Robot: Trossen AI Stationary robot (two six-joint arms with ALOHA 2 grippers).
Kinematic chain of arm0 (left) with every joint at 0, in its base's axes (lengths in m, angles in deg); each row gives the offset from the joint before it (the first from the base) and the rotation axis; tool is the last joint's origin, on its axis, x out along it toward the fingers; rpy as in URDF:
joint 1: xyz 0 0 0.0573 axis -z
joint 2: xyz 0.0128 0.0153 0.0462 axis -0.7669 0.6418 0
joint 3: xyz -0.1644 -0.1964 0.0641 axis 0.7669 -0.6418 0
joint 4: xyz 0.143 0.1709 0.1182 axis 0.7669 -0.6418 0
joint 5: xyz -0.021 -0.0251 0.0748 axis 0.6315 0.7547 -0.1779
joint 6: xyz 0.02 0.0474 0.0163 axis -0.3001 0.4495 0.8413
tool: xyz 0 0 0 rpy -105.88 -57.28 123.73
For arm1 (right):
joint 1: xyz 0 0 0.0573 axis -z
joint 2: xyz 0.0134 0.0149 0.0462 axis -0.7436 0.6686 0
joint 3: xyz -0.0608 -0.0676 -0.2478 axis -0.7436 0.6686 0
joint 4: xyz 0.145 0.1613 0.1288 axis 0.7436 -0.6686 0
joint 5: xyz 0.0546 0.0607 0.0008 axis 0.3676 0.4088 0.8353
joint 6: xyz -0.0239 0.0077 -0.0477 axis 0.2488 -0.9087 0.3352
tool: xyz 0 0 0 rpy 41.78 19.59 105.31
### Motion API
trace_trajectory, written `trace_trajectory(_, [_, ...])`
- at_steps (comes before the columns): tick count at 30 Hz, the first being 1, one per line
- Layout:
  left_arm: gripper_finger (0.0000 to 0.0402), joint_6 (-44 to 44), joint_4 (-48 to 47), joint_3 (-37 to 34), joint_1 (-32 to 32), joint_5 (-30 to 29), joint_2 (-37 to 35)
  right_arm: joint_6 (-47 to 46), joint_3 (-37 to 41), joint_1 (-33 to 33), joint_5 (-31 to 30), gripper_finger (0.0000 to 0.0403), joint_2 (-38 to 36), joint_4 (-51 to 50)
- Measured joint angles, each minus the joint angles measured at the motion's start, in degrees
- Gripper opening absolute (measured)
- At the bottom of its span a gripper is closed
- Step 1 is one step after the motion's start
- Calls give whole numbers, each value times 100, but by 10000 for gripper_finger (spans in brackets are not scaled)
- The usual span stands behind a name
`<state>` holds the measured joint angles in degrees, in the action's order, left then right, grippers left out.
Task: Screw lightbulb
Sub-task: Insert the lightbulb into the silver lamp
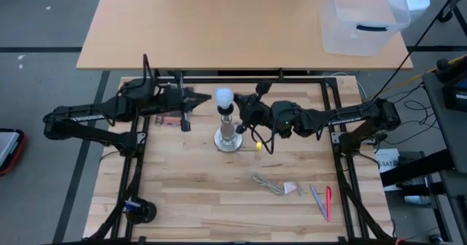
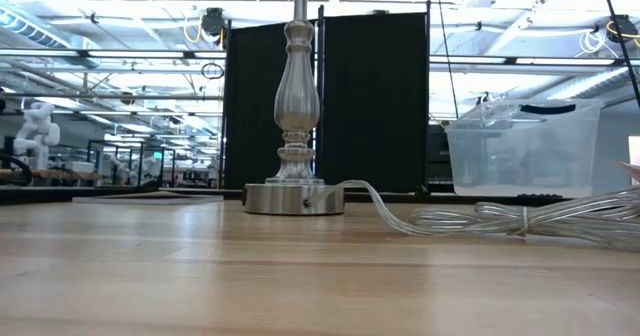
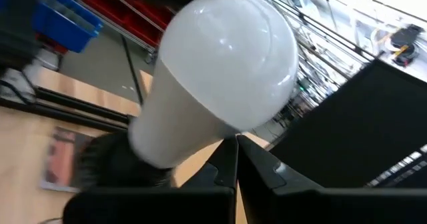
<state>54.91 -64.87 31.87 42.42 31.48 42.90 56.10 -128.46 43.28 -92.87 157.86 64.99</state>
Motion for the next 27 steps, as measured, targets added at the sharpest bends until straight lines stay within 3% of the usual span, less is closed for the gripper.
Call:
trace_trajectory(11, [2, 28, 402, 0, 201, 105, 513, 459, 0, 296, 31, 0, -6, 12])
trace_trajectory(27, [2, 16, 265, 0, 87, 38, 609, 1053, 0, 0, -24, 0, -12, 0])
